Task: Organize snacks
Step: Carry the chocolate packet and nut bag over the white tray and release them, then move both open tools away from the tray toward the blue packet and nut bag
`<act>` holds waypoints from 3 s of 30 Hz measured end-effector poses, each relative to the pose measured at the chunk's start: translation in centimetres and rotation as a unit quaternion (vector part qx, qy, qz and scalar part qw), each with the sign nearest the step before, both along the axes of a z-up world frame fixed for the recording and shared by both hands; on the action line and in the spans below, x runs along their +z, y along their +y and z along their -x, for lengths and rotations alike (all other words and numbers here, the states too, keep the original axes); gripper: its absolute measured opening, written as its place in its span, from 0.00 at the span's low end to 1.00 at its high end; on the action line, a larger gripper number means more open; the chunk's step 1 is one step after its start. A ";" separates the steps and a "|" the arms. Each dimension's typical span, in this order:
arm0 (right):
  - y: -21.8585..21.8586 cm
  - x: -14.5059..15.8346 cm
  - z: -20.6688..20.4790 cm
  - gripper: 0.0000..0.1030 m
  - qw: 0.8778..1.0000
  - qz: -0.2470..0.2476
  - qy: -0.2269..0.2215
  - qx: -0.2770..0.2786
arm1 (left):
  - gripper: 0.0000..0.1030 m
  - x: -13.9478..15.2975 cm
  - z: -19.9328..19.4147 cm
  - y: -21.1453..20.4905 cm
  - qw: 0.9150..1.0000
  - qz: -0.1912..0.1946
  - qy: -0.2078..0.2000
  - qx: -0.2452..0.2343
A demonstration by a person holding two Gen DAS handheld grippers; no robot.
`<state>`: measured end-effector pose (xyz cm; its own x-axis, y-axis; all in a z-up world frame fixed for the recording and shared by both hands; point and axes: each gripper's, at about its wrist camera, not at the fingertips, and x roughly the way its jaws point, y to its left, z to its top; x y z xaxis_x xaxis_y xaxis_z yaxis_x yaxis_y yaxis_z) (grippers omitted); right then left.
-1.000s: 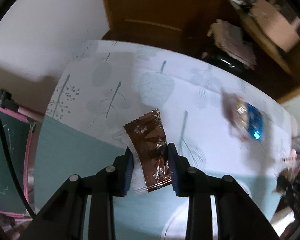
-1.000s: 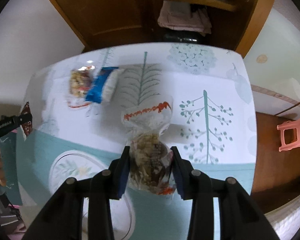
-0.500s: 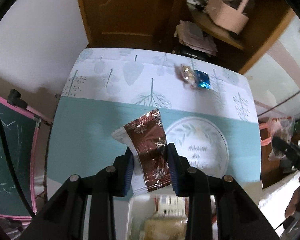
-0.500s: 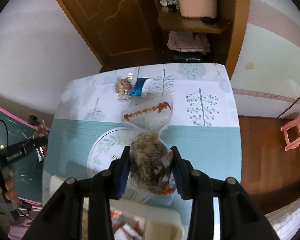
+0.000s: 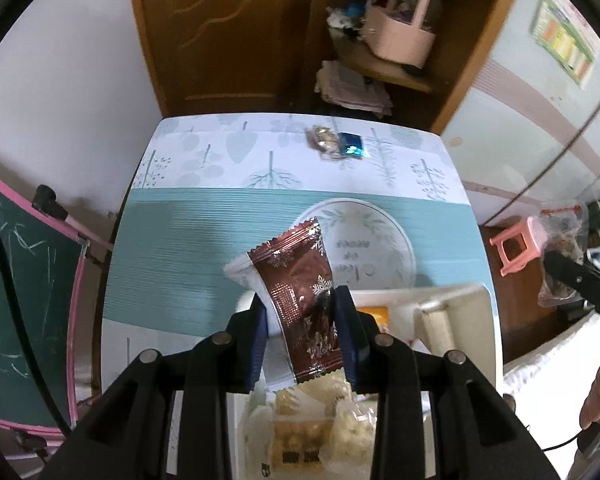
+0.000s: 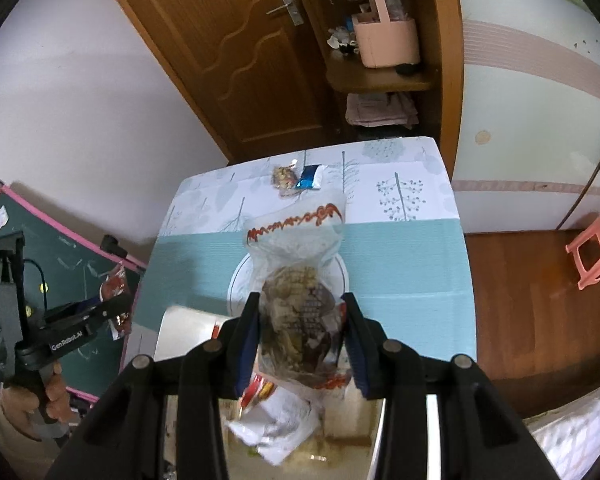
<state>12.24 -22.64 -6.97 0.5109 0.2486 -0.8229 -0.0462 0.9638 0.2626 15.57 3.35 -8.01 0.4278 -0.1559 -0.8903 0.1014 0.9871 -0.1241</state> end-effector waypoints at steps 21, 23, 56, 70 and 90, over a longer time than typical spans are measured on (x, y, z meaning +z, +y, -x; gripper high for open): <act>2.7 -2.2 7.8 0.38 0.999 0.017 0.034 0.034 | 0.29 -1.4 6.4 -5.0 0.997 -0.048 -0.013 -0.057; 2.9 -2.3 7.8 0.38 0.999 0.021 0.034 0.037 | 0.29 -1.6 6.6 -5.1 0.997 -0.051 -0.010 -0.059; 4.8 -2.4 6.5 0.38 0.998 0.037 0.045 0.027 | 0.86 -3.4 5.7 -4.6 0.997 -0.047 0.034 -0.053; 4.9 -4.1 6.6 0.42 0.996 0.041 0.074 0.036 | 0.86 -2.5 6.0 -4.7 0.998 -0.041 0.023 -0.048; 4.8 -6.1 3.6 0.54 0.994 0.032 0.103 0.024 | 0.96 -3.4 2.5 -4.9 0.997 -0.024 0.041 -0.059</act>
